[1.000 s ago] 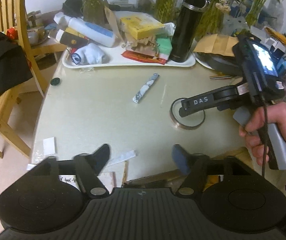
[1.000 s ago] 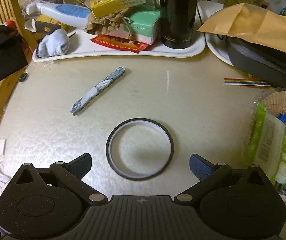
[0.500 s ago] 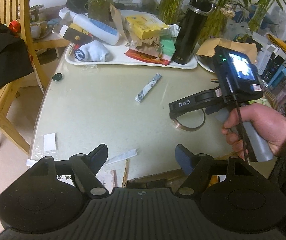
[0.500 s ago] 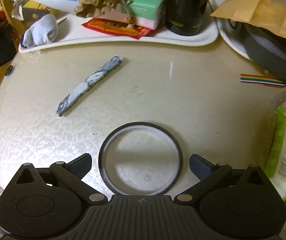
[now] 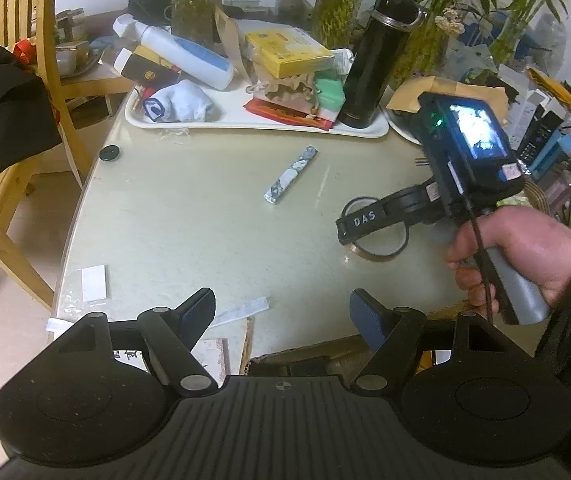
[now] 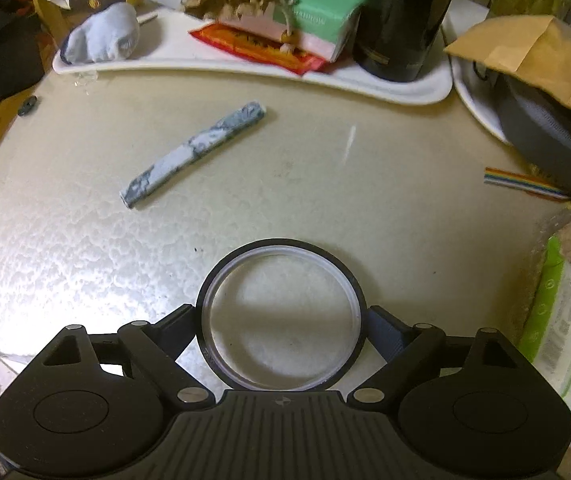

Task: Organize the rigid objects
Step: 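Grasp the clear tape ring by its rim with the right gripper and lift it, then move the left gripper to the marble-patterned stick and grasp it while the right gripper holds the ring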

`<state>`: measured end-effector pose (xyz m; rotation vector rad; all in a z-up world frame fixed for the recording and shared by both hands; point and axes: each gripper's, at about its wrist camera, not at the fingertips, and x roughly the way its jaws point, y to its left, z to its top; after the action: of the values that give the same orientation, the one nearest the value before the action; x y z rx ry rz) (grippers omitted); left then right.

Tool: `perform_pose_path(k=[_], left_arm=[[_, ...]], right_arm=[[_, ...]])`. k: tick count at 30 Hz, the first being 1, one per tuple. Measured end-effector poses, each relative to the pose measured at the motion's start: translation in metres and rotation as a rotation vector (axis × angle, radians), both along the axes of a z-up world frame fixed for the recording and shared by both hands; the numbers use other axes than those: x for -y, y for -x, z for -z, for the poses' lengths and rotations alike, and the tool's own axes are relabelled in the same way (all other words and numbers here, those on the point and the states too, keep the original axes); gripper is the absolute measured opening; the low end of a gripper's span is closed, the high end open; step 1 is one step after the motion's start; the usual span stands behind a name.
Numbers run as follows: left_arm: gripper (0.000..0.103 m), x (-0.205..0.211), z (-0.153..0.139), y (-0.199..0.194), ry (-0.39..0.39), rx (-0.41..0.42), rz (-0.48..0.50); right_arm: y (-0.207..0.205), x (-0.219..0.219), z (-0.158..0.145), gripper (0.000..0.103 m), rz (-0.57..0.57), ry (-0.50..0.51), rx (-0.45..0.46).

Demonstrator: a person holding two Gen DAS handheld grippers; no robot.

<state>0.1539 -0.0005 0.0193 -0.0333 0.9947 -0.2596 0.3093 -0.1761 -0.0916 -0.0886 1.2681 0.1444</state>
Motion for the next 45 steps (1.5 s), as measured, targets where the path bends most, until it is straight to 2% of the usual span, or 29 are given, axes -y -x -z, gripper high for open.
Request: perform_pose_path(k=[12,23,32,39,45], left_arm=[[0.074,0.005,0.003,0.000,-0.022,0.034,0.011],[0.074,0.007,0.004,-0.003,-0.018,0.046,0.003],[0.074,0.011,0.004,-0.002,-0.039,0.069,0.018],[0.074,0.009,0.005,-0.002,-0.043,0.086,0.010],[0.074,0.009,0.006,-0.004,-0.043,0.096,0.009]], right_arm=[[0.024,0.011,-0.047,0.091,-0.040,-0.014,0.114],[0.052,0.035,-0.083,0.091,0.007,-0.078,0.189],[0.097,0.041,-0.117,0.091,-0.011,-0.128,0.254],[0.131,0.050,-0.125,0.091,-0.003,-0.168,0.261],[0.143,0.057,-0.126,0.091,0.005,-0.183,0.261]])
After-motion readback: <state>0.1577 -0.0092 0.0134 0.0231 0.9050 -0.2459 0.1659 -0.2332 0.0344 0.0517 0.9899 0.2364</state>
